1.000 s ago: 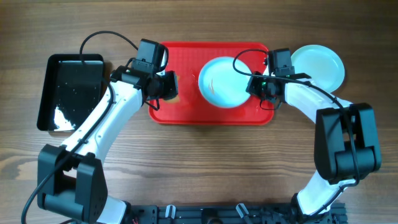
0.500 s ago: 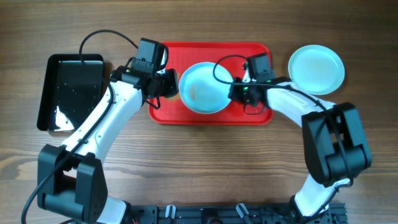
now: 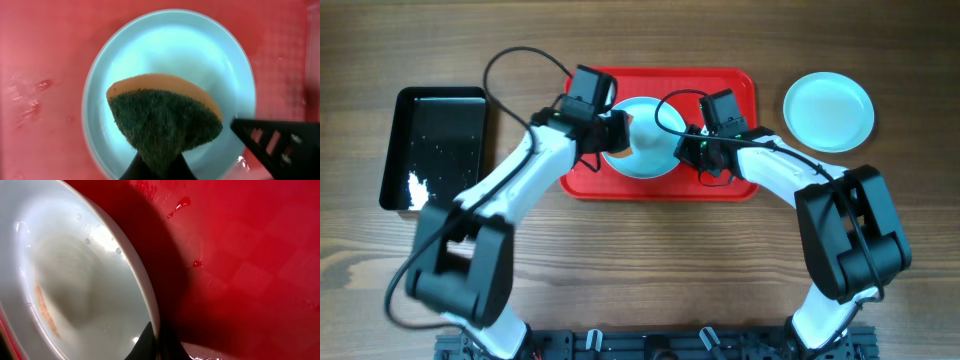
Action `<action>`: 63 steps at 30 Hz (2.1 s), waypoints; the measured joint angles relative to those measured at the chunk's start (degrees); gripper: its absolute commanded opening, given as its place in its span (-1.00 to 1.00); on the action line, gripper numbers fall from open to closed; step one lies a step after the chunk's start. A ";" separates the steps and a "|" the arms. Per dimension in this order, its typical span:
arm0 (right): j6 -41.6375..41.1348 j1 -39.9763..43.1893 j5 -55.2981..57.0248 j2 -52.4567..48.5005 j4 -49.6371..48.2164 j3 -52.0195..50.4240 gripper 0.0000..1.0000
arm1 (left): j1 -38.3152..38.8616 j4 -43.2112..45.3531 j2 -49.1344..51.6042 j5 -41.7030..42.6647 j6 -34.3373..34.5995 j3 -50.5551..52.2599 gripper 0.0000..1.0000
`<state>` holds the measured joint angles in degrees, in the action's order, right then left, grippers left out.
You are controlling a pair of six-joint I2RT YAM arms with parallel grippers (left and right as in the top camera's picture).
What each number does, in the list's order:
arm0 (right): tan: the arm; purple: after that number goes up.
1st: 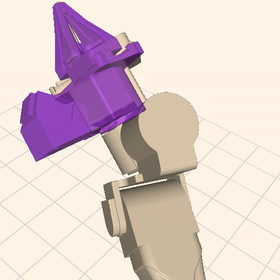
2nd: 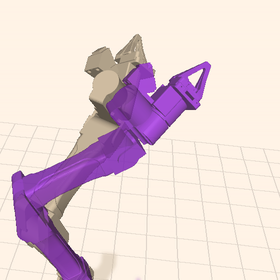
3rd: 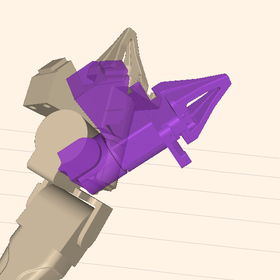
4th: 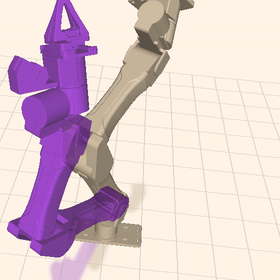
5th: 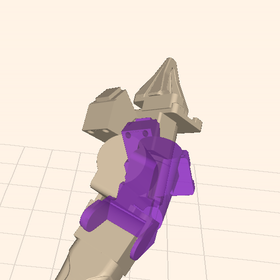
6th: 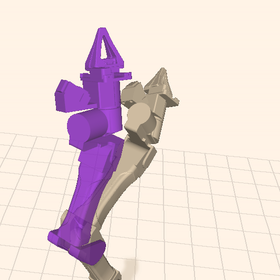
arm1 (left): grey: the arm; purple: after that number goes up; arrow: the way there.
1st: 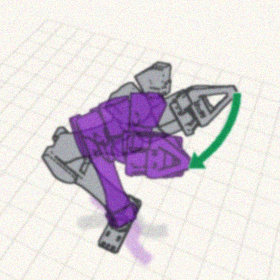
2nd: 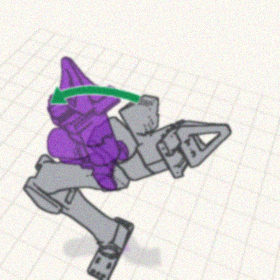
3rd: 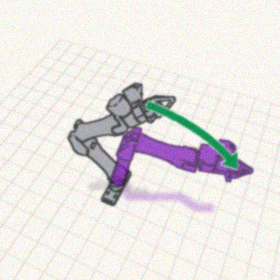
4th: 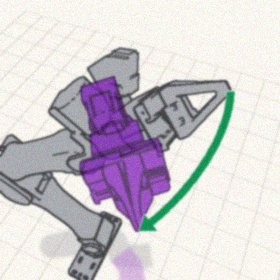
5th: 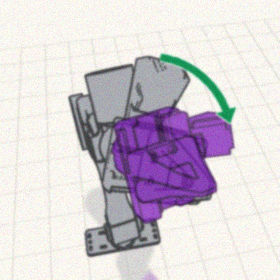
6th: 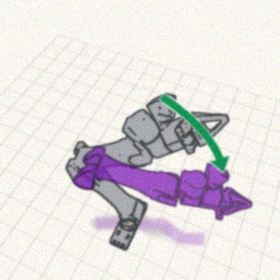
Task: Clean dirty plates on tray and stack at the side
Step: 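Scrub the held plate with the sponge in the left gripper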
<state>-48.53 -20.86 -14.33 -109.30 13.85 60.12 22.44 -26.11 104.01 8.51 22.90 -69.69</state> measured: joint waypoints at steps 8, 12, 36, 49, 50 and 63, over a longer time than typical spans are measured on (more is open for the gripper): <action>-1.75 -0.76 0.00 -0.07 -0.04 0.00 -0.91 | 0.94 8.39 5.84 0.81 5.51 0.11 -0.92; -2.25 -1.05 0.00 -0.07 -0.04 0.00 -0.91 | 3.10 10.64 6.80 1.09 6.49 0.11 -0.92; 13.99 0.17 8.20 -1.20 14.95 14.97 -0.47 | 4.55 10.91 9.44 1.18 6.62 0.11 -0.92; 22.93 0.17 9.70 -5.60 13.46 15.04 -0.51 | 4.55 10.10 9.44 1.18 6.62 0.11 -0.92; 23.15 0.17 9.42 -6.01 13.46 15.04 -0.56 | 4.48 10.05 9.44 1.18 6.62 0.11 -0.92; 23.08 0.17 8.31 -6.27 14.34 15.04 -0.83 | 4.39 10.71 9.44 1.16 6.62 0.11 -0.92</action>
<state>-25.45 -20.69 -6.02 -115.57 28.18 75.16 26.83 -15.40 113.45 9.67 29.52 -69.58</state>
